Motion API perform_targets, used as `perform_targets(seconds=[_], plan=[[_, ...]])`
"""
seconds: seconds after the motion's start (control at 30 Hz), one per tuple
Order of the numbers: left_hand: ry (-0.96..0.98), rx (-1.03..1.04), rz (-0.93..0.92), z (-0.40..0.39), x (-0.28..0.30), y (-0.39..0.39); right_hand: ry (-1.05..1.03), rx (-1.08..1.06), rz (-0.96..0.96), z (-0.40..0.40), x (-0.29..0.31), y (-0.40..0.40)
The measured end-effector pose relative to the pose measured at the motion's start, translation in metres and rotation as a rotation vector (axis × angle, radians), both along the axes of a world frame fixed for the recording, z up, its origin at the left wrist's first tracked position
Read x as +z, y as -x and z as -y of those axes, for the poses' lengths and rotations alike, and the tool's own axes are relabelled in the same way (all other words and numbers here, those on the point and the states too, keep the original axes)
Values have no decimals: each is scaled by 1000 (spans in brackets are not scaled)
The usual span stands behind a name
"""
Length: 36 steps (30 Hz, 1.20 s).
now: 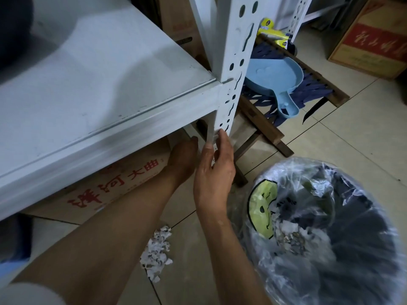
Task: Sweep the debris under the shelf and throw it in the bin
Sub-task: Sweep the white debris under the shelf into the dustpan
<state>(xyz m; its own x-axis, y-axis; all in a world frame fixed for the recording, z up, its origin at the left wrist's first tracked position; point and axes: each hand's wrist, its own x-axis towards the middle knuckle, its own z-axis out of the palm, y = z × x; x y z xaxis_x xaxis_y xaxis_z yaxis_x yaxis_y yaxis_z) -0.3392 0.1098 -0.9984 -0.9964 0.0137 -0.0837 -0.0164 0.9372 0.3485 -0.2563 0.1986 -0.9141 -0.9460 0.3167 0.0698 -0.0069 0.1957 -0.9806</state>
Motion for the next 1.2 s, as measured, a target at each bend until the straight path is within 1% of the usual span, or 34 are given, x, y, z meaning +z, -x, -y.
perform_targets(seconds=[0.13,0.23,0.3,0.37,0.43,0.47,0.53,0.6,0.7,0.77,0.87,0.9,0.93,1.0,1.1,1.2], plan=[[-17,-27,67,-1,8,1,-11,-9,9,1,1,-1],[-27,-132,82,7,1,-10,-15,-4,17,1,0,-1],[-11,-204,58,18,-19,-17,-21,-6,14,1,1,-1],[-3,-260,61,27,-25,-27,-27,-11,7,1,1,-1],[-51,-235,96,31,-9,-43,-30,-12,13,2,2,-2],[-64,-237,89,31,4,-53,-28,-13,16,3,2,-2],[-62,-280,60,35,11,-72,-28,-24,10,5,1,-2],[-10,-358,53,40,14,-88,-30,-36,-2,4,0,-1],[48,-408,60,49,13,-107,-35,-33,-6,4,0,-1],[17,-369,51,45,19,-117,-37,-22,0,4,0,-2],[-148,-68,72,28,30,-116,-36,-19,-2,4,0,-2],[-183,-2,55,20,32,-110,-31,-17,-2,4,0,-2],[-154,4,10,14,32,-103,-27,-17,-2,4,0,-2],[-43,-59,-107,4,33,-84,-31,-20,-4,3,-2,-1],[36,-31,-207,-10,39,-48,-35,-25,-13,2,-3,1],[80,28,-183,-21,49,-20,-49,-16,-20,1,-5,1]])
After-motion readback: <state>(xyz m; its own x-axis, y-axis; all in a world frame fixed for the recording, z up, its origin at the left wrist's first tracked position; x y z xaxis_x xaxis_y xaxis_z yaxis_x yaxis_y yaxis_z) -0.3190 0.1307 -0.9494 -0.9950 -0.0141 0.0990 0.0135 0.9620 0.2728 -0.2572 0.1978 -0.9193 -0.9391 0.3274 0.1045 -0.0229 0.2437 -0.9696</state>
